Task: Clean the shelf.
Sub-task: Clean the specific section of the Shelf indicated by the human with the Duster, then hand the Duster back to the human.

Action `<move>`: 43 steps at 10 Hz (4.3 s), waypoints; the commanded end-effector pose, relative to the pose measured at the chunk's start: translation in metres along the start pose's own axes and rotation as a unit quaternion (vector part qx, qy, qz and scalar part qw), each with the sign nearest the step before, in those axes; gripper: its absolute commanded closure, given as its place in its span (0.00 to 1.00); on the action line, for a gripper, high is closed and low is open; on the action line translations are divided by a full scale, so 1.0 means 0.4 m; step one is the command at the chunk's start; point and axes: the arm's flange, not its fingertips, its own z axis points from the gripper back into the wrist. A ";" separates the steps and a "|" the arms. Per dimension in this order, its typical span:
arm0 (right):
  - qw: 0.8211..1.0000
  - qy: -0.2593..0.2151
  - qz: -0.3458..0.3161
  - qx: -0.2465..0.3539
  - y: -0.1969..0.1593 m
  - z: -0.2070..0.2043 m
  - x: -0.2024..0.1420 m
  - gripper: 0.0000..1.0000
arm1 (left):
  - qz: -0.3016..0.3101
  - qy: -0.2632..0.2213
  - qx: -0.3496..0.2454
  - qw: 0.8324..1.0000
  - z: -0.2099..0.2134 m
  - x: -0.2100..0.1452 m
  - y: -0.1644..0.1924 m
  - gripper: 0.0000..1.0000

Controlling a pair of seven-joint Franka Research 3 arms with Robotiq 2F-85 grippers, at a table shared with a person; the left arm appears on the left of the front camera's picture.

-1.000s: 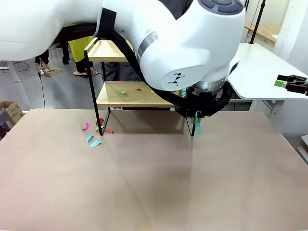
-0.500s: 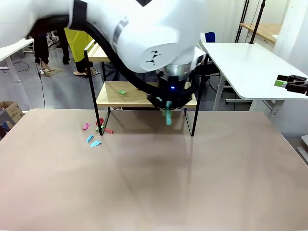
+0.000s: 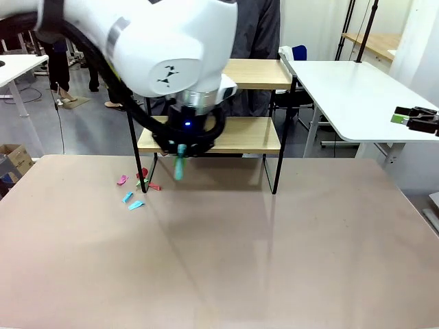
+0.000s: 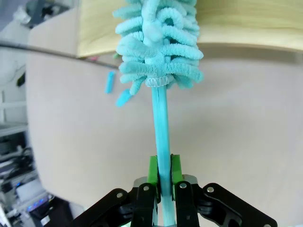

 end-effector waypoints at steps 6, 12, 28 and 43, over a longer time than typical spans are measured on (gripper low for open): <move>1.000 -0.003 0.003 -0.001 0.001 -0.003 0.008 0.00 | 0.031 -0.034 0.059 0.997 0.086 -0.063 0.134 0.87; 1.000 -0.003 0.003 -0.001 0.001 -0.003 0.008 0.00 | -0.084 -0.044 -0.105 0.990 0.144 -0.072 0.166 0.87; 1.000 -0.003 0.003 -0.001 0.001 -0.003 0.008 0.00 | -0.515 0.114 -0.196 0.827 0.264 -0.280 0.569 0.87; 1.000 -0.003 0.003 -0.001 0.001 -0.003 0.008 0.00 | -0.504 0.122 -0.201 0.831 0.261 -0.289 0.560 0.87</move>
